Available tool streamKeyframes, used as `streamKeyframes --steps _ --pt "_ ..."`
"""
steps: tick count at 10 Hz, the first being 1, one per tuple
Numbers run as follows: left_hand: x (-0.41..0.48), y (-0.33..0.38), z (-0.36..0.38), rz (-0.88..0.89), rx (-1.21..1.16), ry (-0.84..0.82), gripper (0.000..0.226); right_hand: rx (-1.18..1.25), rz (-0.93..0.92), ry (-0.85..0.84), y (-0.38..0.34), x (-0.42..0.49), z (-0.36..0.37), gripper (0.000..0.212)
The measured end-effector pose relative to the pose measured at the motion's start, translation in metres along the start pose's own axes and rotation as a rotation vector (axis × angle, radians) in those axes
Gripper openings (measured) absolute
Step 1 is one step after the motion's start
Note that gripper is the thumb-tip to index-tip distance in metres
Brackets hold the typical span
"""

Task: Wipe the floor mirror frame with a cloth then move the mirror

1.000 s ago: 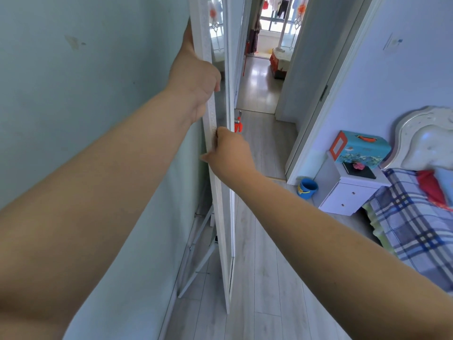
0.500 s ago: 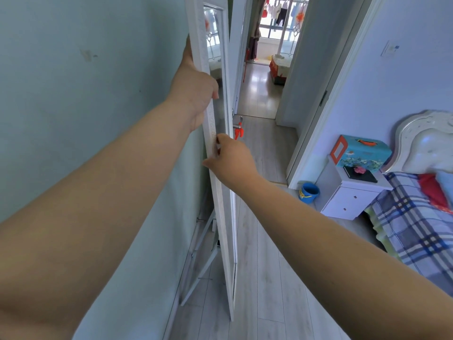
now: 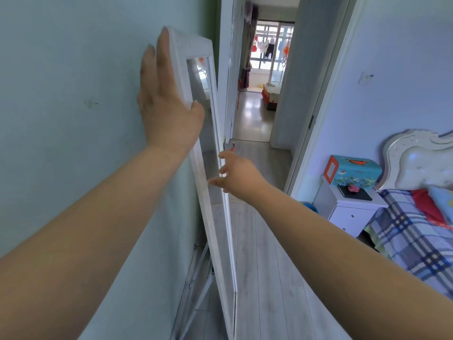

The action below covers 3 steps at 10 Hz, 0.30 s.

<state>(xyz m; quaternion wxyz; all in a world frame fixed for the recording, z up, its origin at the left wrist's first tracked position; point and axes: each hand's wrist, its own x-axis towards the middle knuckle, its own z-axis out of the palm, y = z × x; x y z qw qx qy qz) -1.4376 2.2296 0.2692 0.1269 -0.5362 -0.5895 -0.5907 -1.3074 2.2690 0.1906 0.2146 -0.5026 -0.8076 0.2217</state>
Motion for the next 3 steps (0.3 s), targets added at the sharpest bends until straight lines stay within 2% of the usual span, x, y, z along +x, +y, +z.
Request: streamKeyframes --steps 1,2,3 --pt "0.01 0.015 -0.008 0.296 0.197 0.001 0.081 -0.016 0.003 0.045 0.005 -0.002 -0.033 0.069" --pt "0.023 0.034 -0.013 0.444 0.282 -0.166 0.087 -0.046 -0.017 0.103 0.009 -0.006 -0.077 0.077" --pt "0.049 0.06 -0.018 0.483 0.393 -0.309 0.099 -0.086 -0.04 0.197 0.009 -0.011 -0.132 0.084"
